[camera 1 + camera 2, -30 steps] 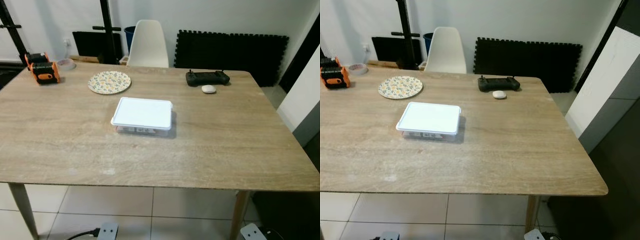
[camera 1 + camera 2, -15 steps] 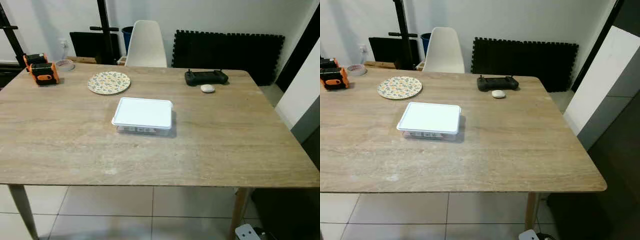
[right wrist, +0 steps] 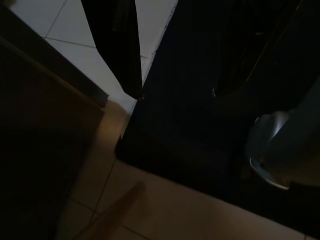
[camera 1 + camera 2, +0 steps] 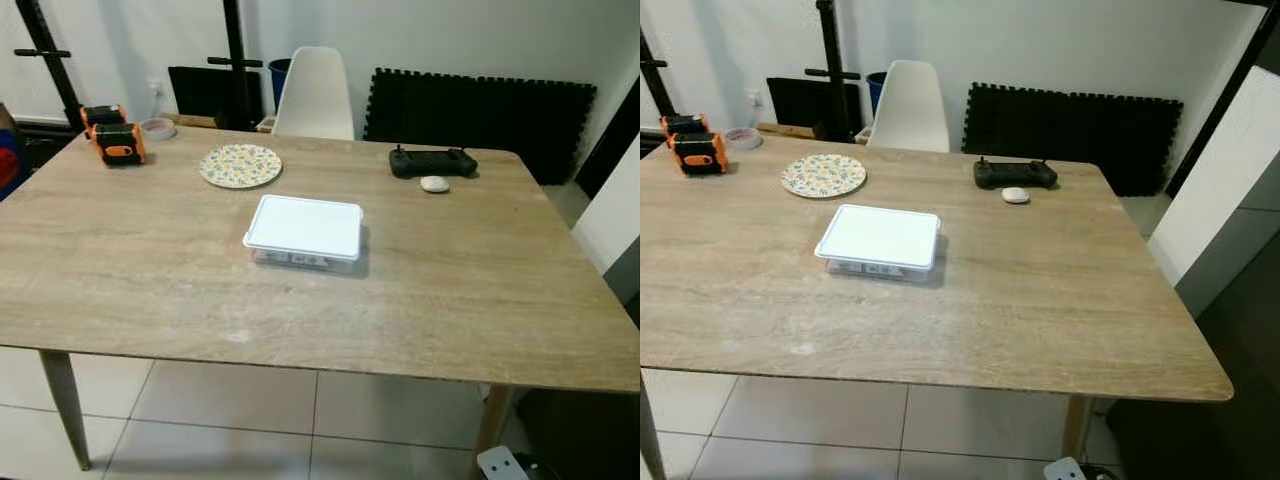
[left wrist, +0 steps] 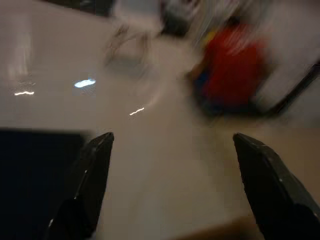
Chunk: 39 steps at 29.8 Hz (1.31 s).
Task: Restocking fridge
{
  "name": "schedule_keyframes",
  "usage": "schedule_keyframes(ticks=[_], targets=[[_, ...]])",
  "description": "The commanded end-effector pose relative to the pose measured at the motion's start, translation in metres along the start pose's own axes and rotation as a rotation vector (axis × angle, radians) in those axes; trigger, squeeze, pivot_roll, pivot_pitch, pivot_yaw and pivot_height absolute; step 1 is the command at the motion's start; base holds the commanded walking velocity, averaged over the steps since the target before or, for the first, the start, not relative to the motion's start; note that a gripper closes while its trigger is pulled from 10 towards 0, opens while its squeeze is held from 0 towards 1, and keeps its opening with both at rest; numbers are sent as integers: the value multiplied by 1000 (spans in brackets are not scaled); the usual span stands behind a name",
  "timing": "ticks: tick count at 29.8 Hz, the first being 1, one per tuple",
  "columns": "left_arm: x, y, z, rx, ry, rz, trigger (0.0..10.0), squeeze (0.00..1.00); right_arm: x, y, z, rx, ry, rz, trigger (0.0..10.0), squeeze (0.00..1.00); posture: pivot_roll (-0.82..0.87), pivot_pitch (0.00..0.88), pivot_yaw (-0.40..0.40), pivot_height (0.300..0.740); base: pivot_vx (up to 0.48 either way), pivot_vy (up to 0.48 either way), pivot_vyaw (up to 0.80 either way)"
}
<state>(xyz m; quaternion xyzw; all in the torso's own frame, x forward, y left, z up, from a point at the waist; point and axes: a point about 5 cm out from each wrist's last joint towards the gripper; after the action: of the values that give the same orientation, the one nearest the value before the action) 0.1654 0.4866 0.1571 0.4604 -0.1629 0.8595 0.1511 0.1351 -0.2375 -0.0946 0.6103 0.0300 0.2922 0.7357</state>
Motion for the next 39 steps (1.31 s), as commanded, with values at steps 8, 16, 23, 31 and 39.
schedule_keyframes(ticks=[8,16,23,31,39], targets=[[54,47,230,-1280,144,72,10000,1000,2,0,-1,-2,-23,5,10000,0,-21,0,-18,740,0,0,0],[-32,142,300,-1825,-172,-209,10000,1000,-3,0,-4,3,-19,-4,10000,0,-55,0,6,740,0,0,0],[-100,160,296,-1733,-706,-299,10000,1000,-16,2,-10,7,-36,-32,10000,0,-75,0,22,740,0,0,0],[-124,159,288,-1650,-1149,-94,10000,0,-24,3,-17,23,-39,-46,10000,0,-89,26,32,740,0,0,0],[-141,169,287,-1657,-1282,13,10000,0,-32,4,-22,29,-40,-59,10000,0,-101,60,46,740,0,0,0]])
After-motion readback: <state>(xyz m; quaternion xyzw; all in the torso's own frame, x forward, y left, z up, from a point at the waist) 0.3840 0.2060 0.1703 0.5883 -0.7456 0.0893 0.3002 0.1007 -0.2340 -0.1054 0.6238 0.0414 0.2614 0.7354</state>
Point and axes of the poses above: a point about 5 cm out from each wrist's last joint towards the gripper, its own y axis pointing back from the gripper into the wrist, its own x axis along the axis of the wrist's last joint, z = x × y, and after that the axes turned 8 degrees about y, right-handed
